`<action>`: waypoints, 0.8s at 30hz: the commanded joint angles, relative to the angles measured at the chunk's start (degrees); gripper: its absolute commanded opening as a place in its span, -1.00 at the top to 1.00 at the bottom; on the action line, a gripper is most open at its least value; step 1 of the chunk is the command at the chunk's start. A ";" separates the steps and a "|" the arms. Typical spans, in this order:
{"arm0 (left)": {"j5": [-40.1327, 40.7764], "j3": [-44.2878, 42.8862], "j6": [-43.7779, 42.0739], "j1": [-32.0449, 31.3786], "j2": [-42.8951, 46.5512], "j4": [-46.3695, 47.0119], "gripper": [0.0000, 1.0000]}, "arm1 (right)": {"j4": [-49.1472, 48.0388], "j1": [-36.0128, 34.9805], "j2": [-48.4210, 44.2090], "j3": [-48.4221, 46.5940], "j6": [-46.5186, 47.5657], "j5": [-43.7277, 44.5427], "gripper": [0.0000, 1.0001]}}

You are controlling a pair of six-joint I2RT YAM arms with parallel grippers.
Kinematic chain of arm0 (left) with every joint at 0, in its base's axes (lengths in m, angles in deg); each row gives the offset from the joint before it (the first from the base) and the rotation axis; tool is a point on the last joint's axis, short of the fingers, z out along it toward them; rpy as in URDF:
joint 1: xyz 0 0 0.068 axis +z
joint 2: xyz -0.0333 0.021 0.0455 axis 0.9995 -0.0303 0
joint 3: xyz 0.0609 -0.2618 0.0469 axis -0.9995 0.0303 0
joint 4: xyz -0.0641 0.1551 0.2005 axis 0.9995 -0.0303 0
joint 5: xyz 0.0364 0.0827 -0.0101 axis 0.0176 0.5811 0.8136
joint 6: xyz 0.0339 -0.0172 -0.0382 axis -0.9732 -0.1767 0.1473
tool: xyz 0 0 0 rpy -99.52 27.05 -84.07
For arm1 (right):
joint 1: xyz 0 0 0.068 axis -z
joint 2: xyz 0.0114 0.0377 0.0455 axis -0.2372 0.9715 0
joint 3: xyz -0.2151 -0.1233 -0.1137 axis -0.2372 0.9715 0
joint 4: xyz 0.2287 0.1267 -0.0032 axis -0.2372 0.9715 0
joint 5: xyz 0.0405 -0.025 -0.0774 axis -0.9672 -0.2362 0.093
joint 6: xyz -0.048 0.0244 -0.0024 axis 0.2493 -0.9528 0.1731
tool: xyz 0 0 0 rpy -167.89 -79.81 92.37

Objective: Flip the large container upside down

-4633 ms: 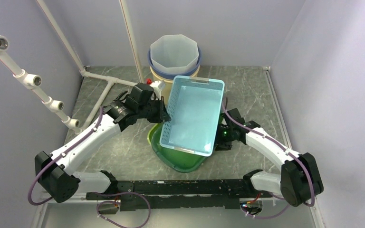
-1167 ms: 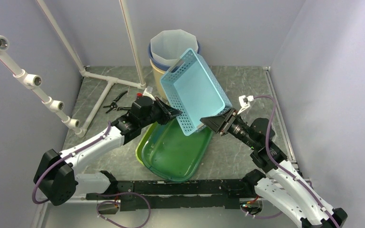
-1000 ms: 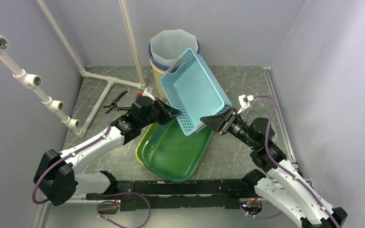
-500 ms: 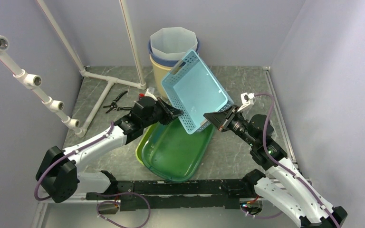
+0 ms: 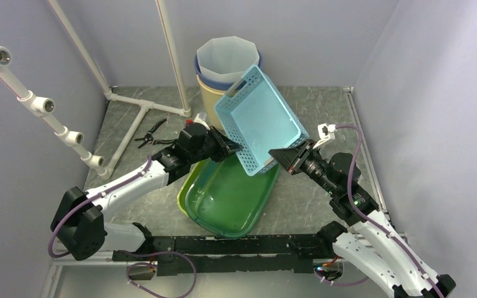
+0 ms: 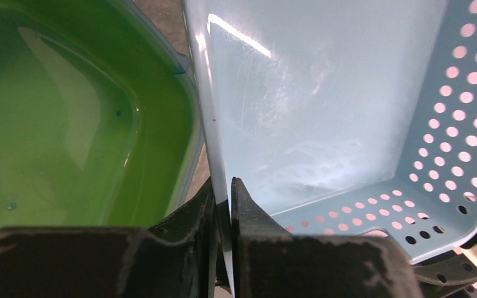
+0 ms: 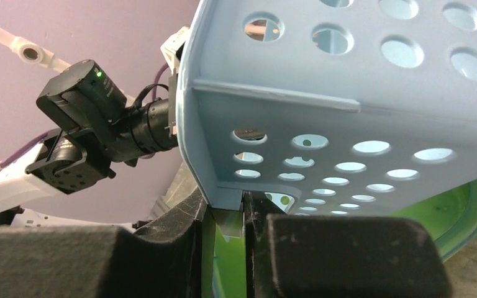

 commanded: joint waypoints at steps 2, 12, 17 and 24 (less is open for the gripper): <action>-5.72 -3.73 -3.62 -0.99 -1.44 2.42 0.43 | -1.05 -0.22 -0.99 -2.80 2.01 4.13 1.00; -8.15 -5.27 -9.45 -0.99 -2.01 0.51 -0.77 | 7.65 -0.23 -5.37 -5.32 7.05 14.94 1.00; -10.05 -5.81 -12.17 -1.02 -1.87 0.28 -0.88 | 9.64 -0.21 -8.14 -5.23 8.65 19.44 1.00; -15.04 -9.37 -20.53 -1.02 -2.93 -3.56 -0.89 | 12.65 -0.26 -10.42 -5.75 9.31 25.68 1.00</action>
